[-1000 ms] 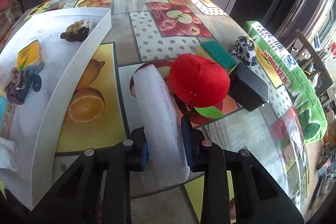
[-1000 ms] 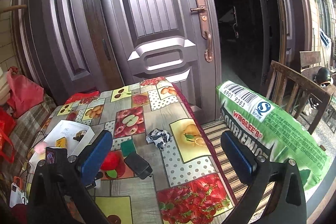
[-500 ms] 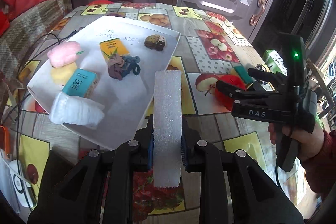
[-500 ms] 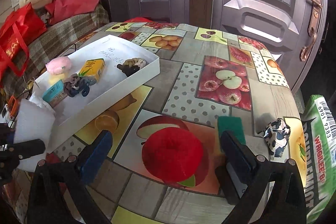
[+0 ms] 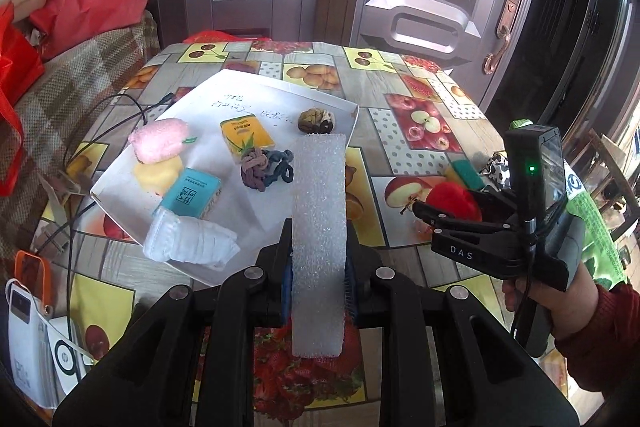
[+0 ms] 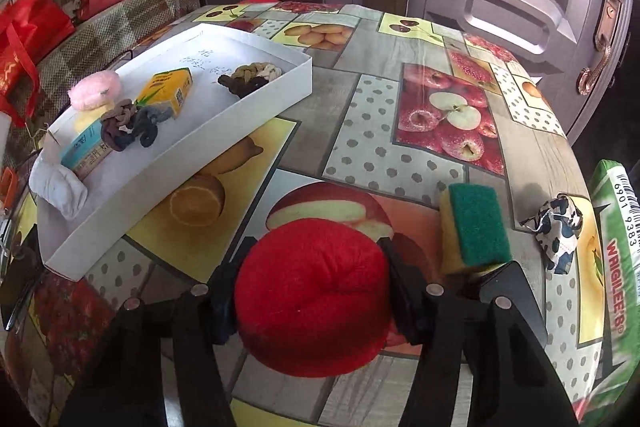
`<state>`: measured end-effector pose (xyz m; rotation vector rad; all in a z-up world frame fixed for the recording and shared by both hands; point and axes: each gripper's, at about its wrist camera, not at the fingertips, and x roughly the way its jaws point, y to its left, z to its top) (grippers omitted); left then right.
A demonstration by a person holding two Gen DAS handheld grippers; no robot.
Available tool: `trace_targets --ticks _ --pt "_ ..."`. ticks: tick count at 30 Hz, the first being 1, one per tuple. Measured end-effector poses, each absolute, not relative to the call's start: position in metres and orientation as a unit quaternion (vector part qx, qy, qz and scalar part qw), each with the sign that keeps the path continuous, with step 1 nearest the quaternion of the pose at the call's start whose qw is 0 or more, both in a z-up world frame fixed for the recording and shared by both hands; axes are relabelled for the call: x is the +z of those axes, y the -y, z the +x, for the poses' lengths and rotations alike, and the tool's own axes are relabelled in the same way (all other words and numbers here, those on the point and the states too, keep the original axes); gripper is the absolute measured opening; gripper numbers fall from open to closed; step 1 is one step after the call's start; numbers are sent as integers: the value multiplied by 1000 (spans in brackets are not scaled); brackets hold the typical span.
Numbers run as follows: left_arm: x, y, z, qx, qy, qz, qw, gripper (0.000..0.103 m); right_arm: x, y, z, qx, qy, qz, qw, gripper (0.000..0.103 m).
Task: Organize soft objects
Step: 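Carry the foam strip over the tray with the left gripper while the right carries the apple plush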
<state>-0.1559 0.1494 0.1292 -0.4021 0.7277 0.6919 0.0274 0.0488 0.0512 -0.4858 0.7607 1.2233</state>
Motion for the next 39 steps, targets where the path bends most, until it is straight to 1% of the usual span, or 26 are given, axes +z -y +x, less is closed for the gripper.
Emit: trace_targets --ticks 13,22,26,32,35,39 --pt "166 -133 -161 315 -309 -158 883 20 169 11 -5 599 -234 -109 757 59" --pt "189 -126 -174 303 -288 -129 899 20 209 35 -26 603 -190 -68 772 59" --pt "215 -131 -182 309 -265 -101 908 20 241 50 -32 601 -152 -34 784 59" --pt "275 -138 -200 316 -211 -60 923 20 298 74 -40 595 -76 26 800 60" --pt "289 -142 -210 319 -193 -52 926 20 306 76 -48 598 -61 39 798 60" --pt "292 -149 -219 320 -185 -55 928 20 305 70 -59 604 -57 35 795 60"
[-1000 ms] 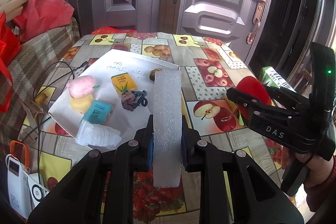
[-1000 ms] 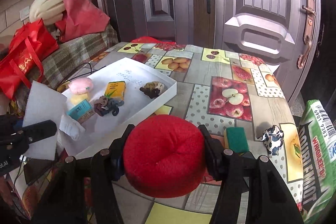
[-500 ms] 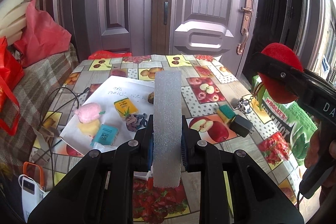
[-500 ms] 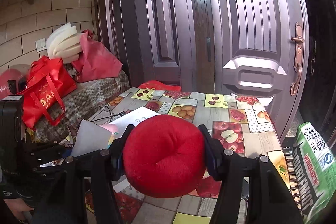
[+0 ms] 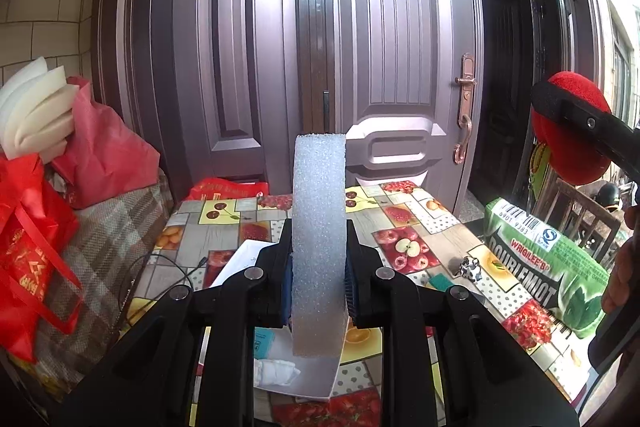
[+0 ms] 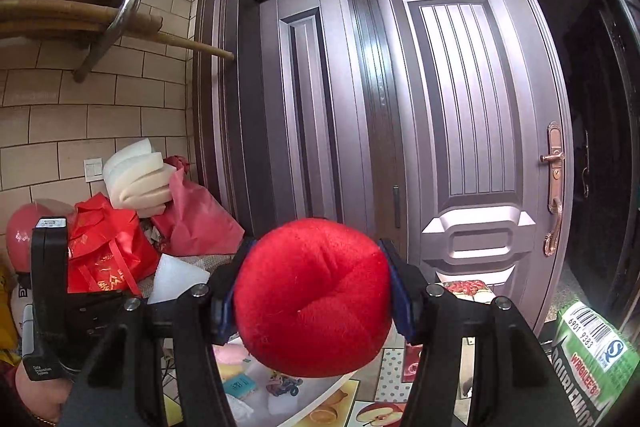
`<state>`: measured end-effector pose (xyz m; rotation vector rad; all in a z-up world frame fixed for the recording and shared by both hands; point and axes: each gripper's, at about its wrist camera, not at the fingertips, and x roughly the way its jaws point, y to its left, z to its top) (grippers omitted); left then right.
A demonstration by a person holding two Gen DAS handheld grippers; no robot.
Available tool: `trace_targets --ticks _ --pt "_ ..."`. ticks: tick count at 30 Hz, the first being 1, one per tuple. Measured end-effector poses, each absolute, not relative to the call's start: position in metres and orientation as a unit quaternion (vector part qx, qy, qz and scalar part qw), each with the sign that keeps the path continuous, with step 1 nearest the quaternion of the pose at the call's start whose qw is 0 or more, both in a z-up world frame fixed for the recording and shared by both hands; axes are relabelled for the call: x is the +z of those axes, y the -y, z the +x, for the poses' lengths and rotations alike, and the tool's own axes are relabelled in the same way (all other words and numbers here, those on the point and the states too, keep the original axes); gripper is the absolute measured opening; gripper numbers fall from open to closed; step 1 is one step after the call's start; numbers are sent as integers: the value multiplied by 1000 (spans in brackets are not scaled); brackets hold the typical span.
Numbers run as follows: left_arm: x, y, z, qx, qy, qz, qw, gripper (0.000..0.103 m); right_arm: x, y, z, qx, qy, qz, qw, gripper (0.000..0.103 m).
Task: Organize soft objects
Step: 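Carry the foam strip over the tray with the left gripper while the right carries the apple plush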
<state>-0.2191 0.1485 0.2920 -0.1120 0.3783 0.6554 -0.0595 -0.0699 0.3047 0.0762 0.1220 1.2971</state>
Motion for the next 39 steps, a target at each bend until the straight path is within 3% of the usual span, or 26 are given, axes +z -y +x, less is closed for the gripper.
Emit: trace_targets --ticks 21,39 --pt "270 -206 -230 353 -186 -98 912 20 292 29 -60 614 -79 1 785 60" --pt "190 -288 -194 364 -267 -161 878 20 200 -101 -32 615 -250 -94 742 60"
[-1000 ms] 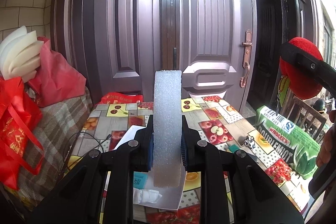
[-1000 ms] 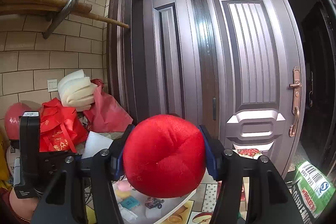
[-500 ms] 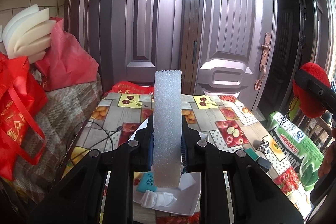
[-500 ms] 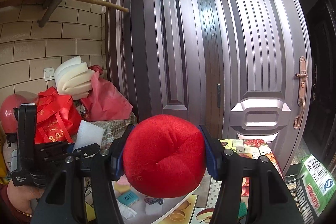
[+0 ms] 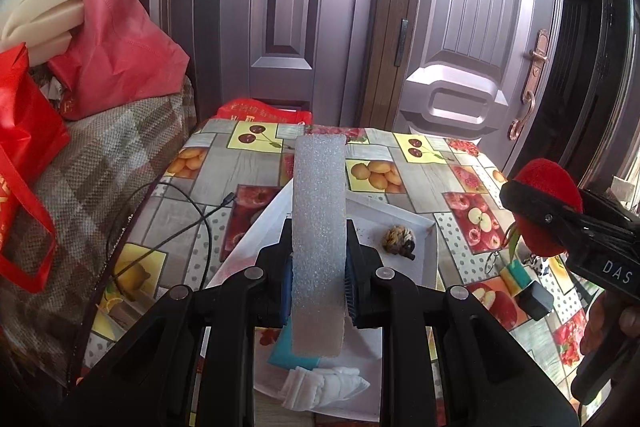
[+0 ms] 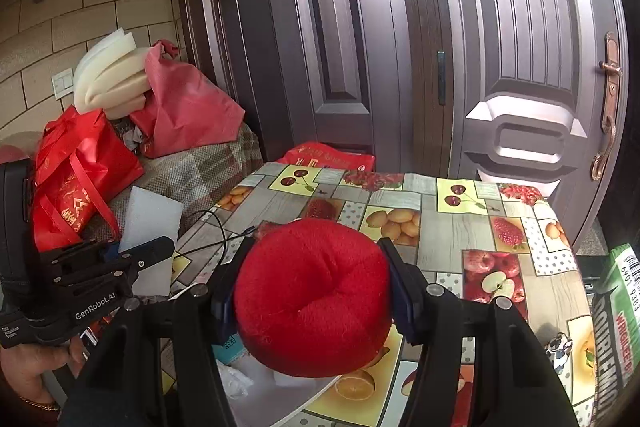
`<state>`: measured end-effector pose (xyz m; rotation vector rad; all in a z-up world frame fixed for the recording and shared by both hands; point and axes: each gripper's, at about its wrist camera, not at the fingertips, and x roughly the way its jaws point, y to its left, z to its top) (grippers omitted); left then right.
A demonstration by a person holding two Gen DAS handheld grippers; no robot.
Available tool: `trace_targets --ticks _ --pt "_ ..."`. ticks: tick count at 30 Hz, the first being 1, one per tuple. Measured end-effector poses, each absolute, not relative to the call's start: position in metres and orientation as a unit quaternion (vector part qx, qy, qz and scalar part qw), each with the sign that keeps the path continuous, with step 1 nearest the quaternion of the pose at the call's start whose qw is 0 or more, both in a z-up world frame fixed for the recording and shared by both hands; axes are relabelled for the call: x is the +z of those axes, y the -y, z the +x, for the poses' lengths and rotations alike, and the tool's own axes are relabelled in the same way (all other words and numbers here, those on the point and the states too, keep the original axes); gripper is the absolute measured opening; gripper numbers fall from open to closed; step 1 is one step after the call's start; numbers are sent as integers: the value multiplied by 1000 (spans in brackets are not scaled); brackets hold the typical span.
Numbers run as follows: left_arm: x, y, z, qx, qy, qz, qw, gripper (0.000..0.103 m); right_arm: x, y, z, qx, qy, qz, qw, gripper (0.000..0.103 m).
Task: Organize soft objects
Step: 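Carry the foam strip over the tray with the left gripper while the right carries the apple plush, then release the foam strip into the tray with the left gripper while the right releases the apple plush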
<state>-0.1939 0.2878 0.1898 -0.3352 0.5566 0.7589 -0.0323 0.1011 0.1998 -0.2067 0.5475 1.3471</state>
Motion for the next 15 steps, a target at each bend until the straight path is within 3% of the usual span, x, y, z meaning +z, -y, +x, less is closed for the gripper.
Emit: trace_targets --ticks 15 --pt "112 -338 -167 353 -337 -206 848 20 121 -187 -36 594 -323 -175 716 62"
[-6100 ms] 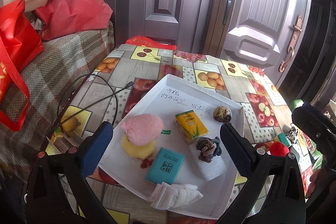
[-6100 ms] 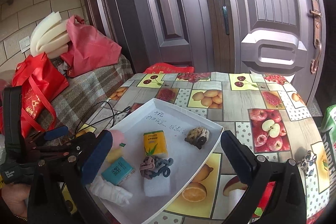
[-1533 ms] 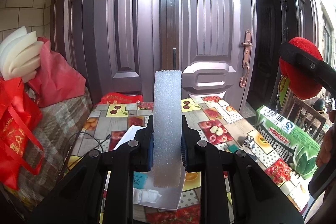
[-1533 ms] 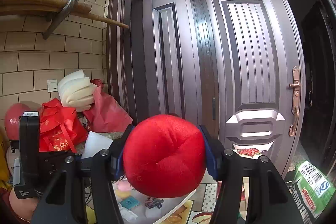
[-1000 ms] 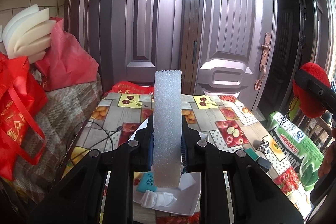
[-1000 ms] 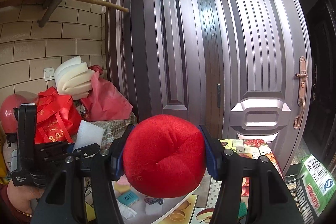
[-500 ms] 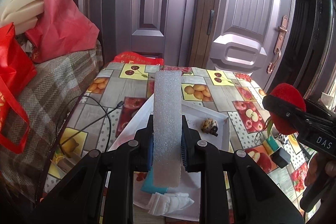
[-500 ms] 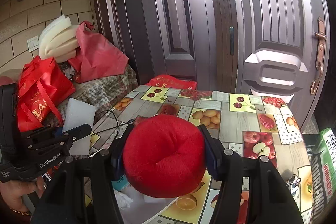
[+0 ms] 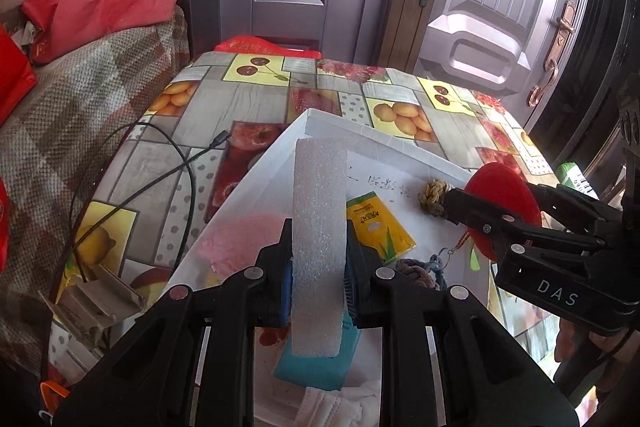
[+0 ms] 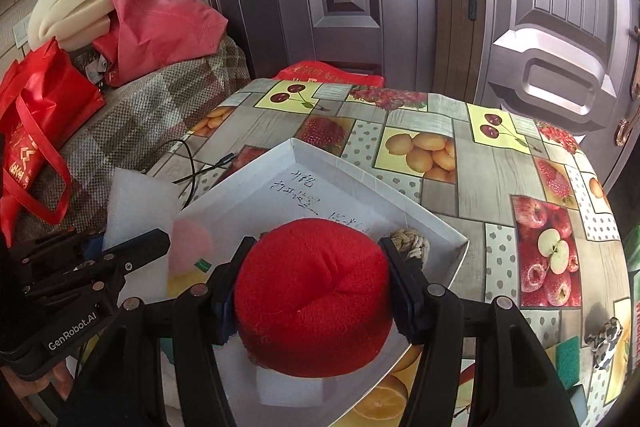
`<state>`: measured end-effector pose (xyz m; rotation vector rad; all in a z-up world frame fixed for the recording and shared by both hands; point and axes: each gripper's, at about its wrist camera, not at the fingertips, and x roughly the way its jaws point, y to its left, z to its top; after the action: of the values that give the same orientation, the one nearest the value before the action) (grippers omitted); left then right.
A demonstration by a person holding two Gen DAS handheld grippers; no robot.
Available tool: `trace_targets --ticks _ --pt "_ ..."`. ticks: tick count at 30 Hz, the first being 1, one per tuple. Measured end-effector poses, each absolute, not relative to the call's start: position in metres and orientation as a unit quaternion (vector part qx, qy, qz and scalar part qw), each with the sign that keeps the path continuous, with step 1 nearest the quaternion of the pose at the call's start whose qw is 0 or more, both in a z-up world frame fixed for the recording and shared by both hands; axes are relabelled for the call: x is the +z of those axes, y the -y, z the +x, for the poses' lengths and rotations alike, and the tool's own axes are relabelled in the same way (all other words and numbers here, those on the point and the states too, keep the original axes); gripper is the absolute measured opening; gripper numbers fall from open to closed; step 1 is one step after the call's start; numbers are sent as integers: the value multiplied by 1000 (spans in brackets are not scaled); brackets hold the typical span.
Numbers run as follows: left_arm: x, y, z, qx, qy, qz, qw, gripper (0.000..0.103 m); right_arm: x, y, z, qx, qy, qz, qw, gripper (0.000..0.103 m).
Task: Organize soft objects
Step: 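Release the foam strip into the tray with the left gripper while the right releases the apple plush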
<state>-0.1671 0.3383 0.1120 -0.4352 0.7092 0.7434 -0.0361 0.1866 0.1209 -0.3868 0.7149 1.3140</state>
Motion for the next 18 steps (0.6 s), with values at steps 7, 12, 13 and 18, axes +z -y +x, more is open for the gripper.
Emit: trace_targets --ticks 7,12,13,18 --pt "97 -349 -177 400 -334 -200 830 103 105 -200 -34 580 -319 -198 723 89" --pt "98 -352 -192 426 -325 -210 818 103 105 -198 -32 563 -318 -207 734 103" --pt "99 -351 -194 428 -323 -210 817 103 105 -197 -34 563 -315 -210 735 103" --pt "115 -342 -204 438 -305 -207 820 103 114 -186 -43 564 -302 -216 738 103"
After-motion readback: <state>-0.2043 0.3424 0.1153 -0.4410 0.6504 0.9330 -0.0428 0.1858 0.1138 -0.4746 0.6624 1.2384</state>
